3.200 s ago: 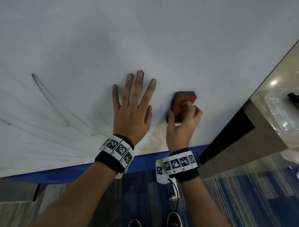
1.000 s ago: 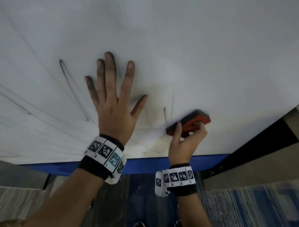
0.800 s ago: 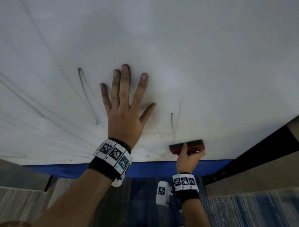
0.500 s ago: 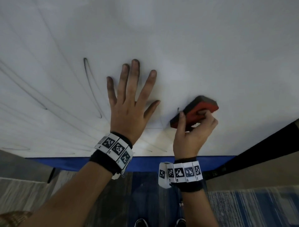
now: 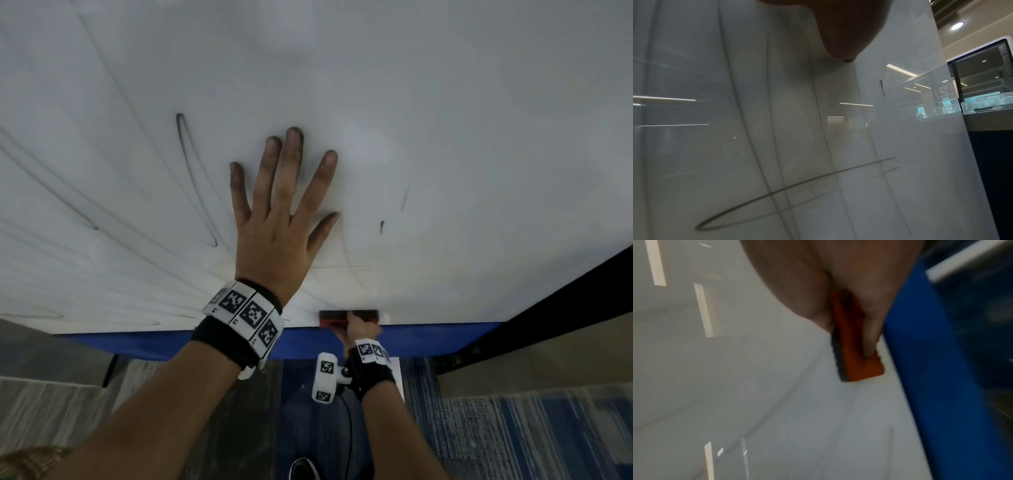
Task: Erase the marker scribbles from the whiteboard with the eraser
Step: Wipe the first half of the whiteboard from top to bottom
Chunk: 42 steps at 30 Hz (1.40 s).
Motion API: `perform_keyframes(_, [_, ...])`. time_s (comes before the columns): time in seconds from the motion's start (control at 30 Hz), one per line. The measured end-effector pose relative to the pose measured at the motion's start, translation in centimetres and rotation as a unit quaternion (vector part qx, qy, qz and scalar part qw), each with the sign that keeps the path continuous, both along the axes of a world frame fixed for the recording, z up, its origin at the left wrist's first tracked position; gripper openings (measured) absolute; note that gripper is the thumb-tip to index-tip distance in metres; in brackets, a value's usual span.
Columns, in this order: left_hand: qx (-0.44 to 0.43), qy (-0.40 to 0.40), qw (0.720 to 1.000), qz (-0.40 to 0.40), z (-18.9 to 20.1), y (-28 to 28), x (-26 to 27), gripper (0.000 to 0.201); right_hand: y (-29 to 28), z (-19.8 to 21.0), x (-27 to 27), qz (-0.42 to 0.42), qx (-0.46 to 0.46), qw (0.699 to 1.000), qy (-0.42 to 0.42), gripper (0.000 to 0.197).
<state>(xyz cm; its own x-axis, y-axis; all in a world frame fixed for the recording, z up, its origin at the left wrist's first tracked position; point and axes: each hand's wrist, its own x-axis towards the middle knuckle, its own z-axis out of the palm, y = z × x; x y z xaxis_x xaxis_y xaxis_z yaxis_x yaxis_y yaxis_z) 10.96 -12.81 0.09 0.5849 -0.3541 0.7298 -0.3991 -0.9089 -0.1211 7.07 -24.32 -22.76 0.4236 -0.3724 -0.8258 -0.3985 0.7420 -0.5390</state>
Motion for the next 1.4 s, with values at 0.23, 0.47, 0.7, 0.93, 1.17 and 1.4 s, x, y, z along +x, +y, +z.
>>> perform_keyframes(0.23, [0.01,0.001,1.0,0.001,-0.5,0.3,0.4,0.061,0.4,6.6,-1.4,-0.003,-0.25,0.943,-0.222,0.031])
perform_keyframes(0.47, [0.028,0.004,1.0,0.002,-0.7,0.4,0.3,0.064,1.4,3.0,-1.6,-0.012,-0.178,0.974,-0.136,0.037])
perform_keyframes(0.7, [0.013,0.009,0.999,-0.051,1.2,1.3,-1.6,0.074,0.2,19.5,-0.9,-0.068,-0.471,0.815,-0.33,0.032])
perform_keyframes(0.93, [-0.124,-0.043,0.991,0.004,6.9,7.5,-2.5,0.055,0.1,18.7,-1.0,-0.044,-0.492,0.814,-0.307,0.042])
perform_keyframes(1.17, [-0.144,-0.061,0.987,0.028,8.9,12.1,-0.4,0.06,3.5,21.3,-0.2,-0.055,-0.487,0.808,-0.326,0.042])
perform_keyframes(1.4, [-0.125,-0.043,0.991,0.035,7.8,11.7,1.5,0.065,4.7,17.9,0.1,0.013,-0.605,0.732,-0.314,0.043])
